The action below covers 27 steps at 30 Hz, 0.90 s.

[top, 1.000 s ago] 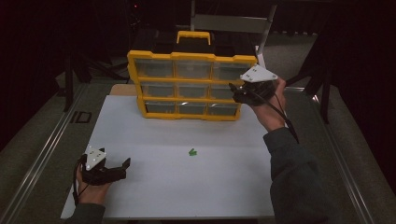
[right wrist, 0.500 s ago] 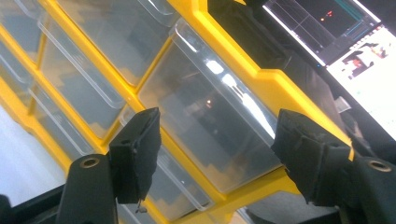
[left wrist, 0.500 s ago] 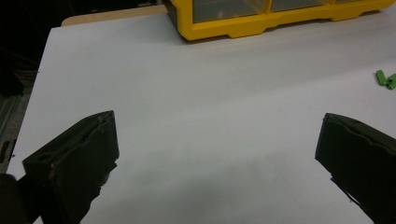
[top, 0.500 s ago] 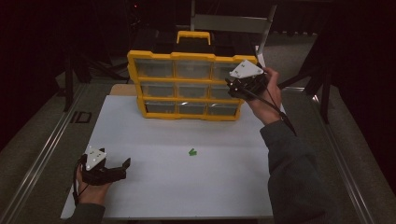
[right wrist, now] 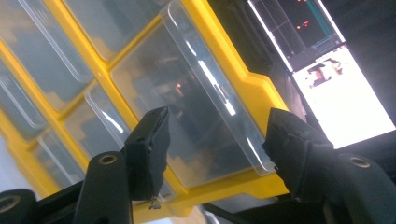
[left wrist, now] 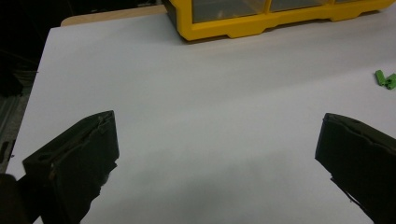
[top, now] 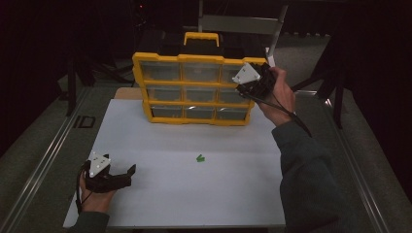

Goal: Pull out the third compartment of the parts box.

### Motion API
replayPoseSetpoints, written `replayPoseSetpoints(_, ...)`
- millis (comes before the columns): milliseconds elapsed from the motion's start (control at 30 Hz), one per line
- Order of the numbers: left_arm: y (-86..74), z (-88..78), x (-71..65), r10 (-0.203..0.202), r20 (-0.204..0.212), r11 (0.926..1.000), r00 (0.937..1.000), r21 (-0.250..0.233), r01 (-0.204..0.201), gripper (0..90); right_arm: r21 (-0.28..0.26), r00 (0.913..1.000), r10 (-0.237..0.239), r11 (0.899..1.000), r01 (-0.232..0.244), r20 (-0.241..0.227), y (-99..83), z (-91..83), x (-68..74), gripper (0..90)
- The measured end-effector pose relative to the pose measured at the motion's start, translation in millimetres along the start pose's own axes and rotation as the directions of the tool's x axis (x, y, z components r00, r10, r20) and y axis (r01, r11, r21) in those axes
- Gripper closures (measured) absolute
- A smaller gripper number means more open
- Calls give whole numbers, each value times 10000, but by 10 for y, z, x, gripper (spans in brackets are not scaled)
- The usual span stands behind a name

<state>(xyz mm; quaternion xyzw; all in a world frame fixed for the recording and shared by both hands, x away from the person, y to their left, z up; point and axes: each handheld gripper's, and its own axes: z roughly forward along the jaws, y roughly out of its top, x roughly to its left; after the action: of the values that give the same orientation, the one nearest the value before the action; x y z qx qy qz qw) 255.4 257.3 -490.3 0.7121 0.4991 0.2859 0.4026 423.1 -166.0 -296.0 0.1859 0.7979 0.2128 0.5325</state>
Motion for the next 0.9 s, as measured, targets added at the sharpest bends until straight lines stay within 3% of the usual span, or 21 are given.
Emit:
replayPoseSetpoints(233,0,3,0,-18,14,10000,10000,8,18,0,386,9910,-1237,9918,1218,521,45,13,51,433)
replayPoseSetpoints(300,0,3,0,-21,20,10000,10000,4,21,0,432,9887,-1370,9900,1345,602,53,15,59,439)
replayPoseSetpoints(567,-2,3,2,-32,38,10000,10000,15,32,0,707,9587,-2556,9661,2483,1251,105,43,124,474)
replayPoseSetpoints(733,-2,4,2,-28,44,10000,10000,18,28,0,766,9256,-3403,9402,3319,1657,141,54,185,530)
replayPoseSetpoints(900,-2,-1,3,-39,36,10000,10000,4,39,0,900,9070,-3748,9271,3640,1920,157,84,230,581)
